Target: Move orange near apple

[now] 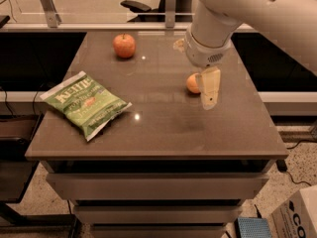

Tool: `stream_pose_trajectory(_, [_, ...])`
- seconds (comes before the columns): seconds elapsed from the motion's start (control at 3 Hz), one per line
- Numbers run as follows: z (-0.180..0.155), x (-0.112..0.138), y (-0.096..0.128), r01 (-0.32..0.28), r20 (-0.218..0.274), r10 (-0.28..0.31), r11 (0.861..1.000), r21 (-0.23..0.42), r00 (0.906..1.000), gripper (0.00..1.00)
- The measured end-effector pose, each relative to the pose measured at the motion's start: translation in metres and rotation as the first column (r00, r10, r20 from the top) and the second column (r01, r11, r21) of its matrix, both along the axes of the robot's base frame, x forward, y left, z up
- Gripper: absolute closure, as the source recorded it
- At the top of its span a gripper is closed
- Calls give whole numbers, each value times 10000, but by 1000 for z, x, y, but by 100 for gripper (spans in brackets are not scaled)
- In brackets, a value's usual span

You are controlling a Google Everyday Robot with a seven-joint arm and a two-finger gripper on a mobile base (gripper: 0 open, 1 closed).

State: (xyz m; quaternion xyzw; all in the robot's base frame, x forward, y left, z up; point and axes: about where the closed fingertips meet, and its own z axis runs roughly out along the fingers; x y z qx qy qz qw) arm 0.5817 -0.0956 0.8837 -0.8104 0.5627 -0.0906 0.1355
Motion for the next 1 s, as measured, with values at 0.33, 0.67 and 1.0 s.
stream_pose_trajectory(0.33, [-9,7,1,78,-188,-77,10000,63,9998,0])
stream_pose_trajectory(0.67, [-18,12,-1,143,-372,-140,9999,60,9992,0])
stream_pose_trajectory(1.0, [-37,21,-10,261,-708,-260,9997,16,9971,0])
